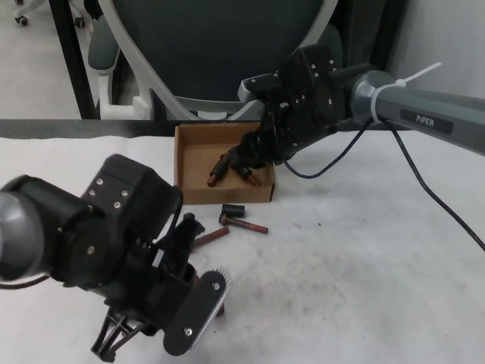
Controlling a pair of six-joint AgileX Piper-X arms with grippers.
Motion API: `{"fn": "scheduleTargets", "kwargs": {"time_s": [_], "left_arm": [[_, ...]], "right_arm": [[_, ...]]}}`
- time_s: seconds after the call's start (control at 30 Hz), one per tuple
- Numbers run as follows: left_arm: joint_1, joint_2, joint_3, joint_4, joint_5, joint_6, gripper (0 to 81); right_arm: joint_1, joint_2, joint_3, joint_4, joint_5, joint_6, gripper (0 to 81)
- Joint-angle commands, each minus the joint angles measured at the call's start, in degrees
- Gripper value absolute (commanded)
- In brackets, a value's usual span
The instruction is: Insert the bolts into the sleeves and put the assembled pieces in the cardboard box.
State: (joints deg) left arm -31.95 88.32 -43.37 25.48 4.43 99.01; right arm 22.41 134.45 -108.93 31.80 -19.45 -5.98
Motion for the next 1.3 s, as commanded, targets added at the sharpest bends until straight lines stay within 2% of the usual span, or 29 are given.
{"fn": "scheduleTargets", "kwargs": {"time_s": [0.0,0.07,0.27,0.33,0.47,0.83,1.0,1.27], "left_arm": [[0.05,0.41,-0.57,-0.93,-0.51,2.39,38.4],[0.05,0.74,-0.58,-1.33,-1.04,3.99,38.4],[0.05,1.97,-2.00,-2.65,-2.35,6.86,38.2],[0.05,2.88,-3.32,-2.63,-2.35,6.86,35.8],[0.05,5.47,-6.56,-0.75,-2.23,6.86,29.3],[-0.07,7.44,-9.62,5.65,-0.77,6.86,29.3],[-1.72,7.44,-9.62,6.86,0.14,6.86,29.3],[-4.02,7.44,-9.62,5.41,0.83,5.34,29.3]], "right_arm": [[-0.11,-0.95,-0.26,1.00,-1.48,-0.51,41.0],[-0.11,-1.42,-0.26,1.79,-2.22,-1.21,40.5],[-0.01,-4.66,1.38,3.16,-8.16,-4.94,32.0],[-0.07,-6.50,3.32,2.71,-8.95,-5.90,31.2],[-0.07,-11.72,10.38,-1.31,-8.95,-7.27,31.2],[0.26,-29.50,37.26,-19.93,-8.79,-5.49,31.2],[0.95,-35.08,43.97,-21.43,-9.05,-5.49,31.2],[4.27,-39.08,48.96,-20.74,-13.19,-2.56,31.6]]}}
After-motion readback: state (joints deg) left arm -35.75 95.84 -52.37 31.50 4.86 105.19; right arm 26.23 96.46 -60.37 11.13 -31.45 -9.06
